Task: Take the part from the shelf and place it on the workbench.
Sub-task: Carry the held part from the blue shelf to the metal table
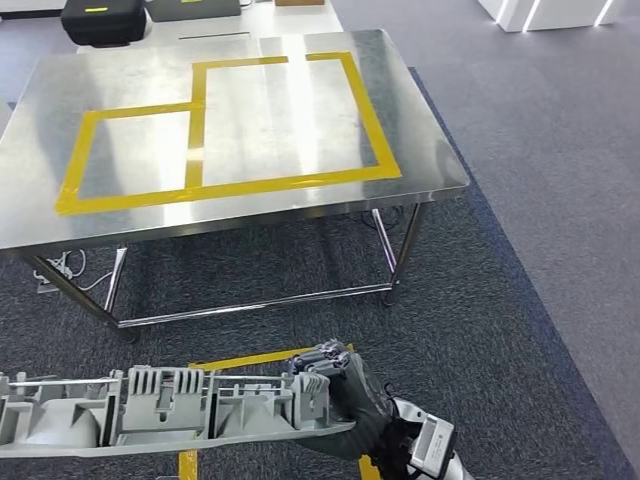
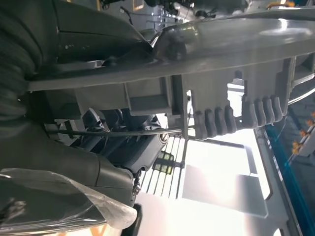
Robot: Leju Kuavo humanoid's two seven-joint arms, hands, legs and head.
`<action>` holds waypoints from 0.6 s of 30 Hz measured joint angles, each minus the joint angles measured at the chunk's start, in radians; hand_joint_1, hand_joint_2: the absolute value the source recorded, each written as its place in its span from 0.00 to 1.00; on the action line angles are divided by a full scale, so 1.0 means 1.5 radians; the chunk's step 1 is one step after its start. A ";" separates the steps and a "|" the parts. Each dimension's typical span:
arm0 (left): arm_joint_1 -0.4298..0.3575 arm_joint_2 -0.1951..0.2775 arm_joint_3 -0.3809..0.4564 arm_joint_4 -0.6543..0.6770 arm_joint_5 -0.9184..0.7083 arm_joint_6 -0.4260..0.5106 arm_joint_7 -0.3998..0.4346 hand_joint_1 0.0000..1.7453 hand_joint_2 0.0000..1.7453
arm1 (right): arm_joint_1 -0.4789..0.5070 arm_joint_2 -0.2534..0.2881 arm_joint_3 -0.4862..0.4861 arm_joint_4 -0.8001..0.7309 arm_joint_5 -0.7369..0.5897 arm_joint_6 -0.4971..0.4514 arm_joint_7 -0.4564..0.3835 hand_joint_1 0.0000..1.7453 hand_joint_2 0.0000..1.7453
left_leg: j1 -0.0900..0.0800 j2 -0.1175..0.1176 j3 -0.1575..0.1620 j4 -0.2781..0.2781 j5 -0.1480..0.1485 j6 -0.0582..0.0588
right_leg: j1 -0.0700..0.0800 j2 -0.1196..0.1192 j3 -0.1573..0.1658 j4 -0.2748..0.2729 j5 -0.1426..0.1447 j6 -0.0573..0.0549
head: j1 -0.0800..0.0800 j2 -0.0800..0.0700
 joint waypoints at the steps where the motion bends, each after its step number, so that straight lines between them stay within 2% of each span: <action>1: -0.001 0.000 0.000 0.000 0.000 0.000 0.000 0.00 1.00 | -0.001 -0.001 0.001 0.000 0.000 -0.002 0.001 1.00 1.00 | 0.000 -0.005 0.000 0.000 0.000 0.002 | -0.001 0.018 -0.023 0.044 -0.019 0.001 | 0.002 0.000; 2: -0.002 0.000 0.000 0.000 -0.001 0.001 -0.001 0.00 1.00 | -0.001 -0.001 0.002 0.000 -0.001 -0.003 0.001 1.00 1.00 | 0.000 -0.010 -0.001 0.000 0.000 0.005 | -0.001 0.028 -0.048 0.091 -0.036 0.002 | 0.004 0.000; 3: -0.002 0.000 0.000 0.000 -0.001 0.001 -0.001 0.00 1.00 | 0.000 -0.002 0.003 0.000 -0.001 -0.004 0.002 1.00 1.00 | 0.000 -0.016 0.000 0.000 -0.001 0.005 | -0.001 0.032 -0.070 0.125 -0.042 0.003 | 0.004 0.000; 4: -0.002 0.000 0.000 0.000 -0.001 0.001 -0.001 0.00 1.00 | 0.000 -0.003 0.004 0.000 -0.001 -0.005 0.003 1.00 1.00 | 0.000 -0.021 0.001 0.001 -0.001 0.005 | -0.001 0.034 -0.082 0.138 -0.037 0.003 | 0.004 0.000; 5: -0.002 0.000 0.000 0.000 -0.001 0.001 -0.001 0.00 1.00 | 0.000 -0.004 0.004 0.000 0.000 -0.005 0.004 1.00 1.00 | 0.000 -0.026 0.002 0.001 -0.002 0.005 | -0.001 0.034 -0.080 0.122 -0.017 0.003 | 0.004 0.000; 7: -0.002 0.000 0.000 0.000 -0.001 0.001 -0.001 0.00 1.00 | -0.001 -0.005 0.006 -0.001 -0.001 -0.005 0.004 1.00 1.00 | 0.001 -0.035 0.005 0.002 -0.004 0.001 | -0.002 0.037 -0.047 0.036 0.036 0.000 | 0.004 0.000; 8: -0.002 0.000 0.000 0.000 -0.001 0.001 -0.001 0.00 1.00 | -0.001 -0.005 0.006 -0.001 -0.001 -0.005 0.004 1.00 1.00 | 0.000 -0.038 0.005 0.004 -0.006 -0.002 | -0.002 0.040 -0.029 -0.007 0.053 -0.001 | 0.004 0.000; 9: -0.002 0.000 0.000 0.000 -0.001 0.002 -0.001 0.00 1.00 | -0.002 -0.005 0.006 -0.002 -0.001 -0.006 0.004 1.00 1.00 | -0.001 -0.040 0.004 0.006 -0.007 -0.005 | -0.002 0.042 -0.017 -0.033 0.061 -0.004 | 0.003 0.000; 12: -0.001 0.001 0.000 0.000 -0.001 0.004 -0.002 0.00 1.00 | -0.002 -0.006 0.007 -0.003 -0.001 -0.007 0.004 1.00 1.00 | -0.001 -0.043 0.002 0.005 -0.006 -0.016 | 0.000 0.045 -0.009 -0.044 0.062 -0.014 | 0.003 0.000; 14: -0.001 0.002 0.000 0.000 -0.002 0.005 -0.002 0.00 1.00 | -0.002 -0.006 0.007 -0.005 -0.002 -0.007 0.004 1.00 1.00 | 0.000 -0.037 -0.003 0.019 -0.017 -0.023 | -0.002 0.042 -0.007 -0.048 0.064 -0.021 | 0.001 0.000; 15: -0.001 0.002 0.000 0.000 -0.003 0.006 -0.002 0.00 1.00 | -0.002 -0.006 0.007 -0.006 -0.003 -0.007 0.004 1.00 1.00 | 0.001 -0.033 -0.012 0.042 -0.032 -0.027 | -0.004 0.039 -0.005 -0.049 0.064 -0.025 | 0.000 0.000; 17: -0.002 0.002 0.000 0.000 -0.003 0.006 -0.002 0.00 1.00 | -0.002 -0.006 0.007 -0.008 -0.005 -0.007 0.003 1.00 1.00 | 0.002 -0.025 -0.051 0.127 -0.073 -0.032 | -0.003 0.034 -0.004 -0.049 0.063 -0.028 | -0.002 0.000; 18: -0.001 0.002 0.000 0.000 -0.003 0.007 -0.002 0.00 1.00 | -0.002 -0.006 0.007 -0.009 -0.005 -0.007 0.003 1.00 1.00 | 0.003 -0.024 -0.070 0.166 -0.087 -0.033 | -0.003 0.033 -0.004 -0.049 0.062 -0.029 | -0.002 0.000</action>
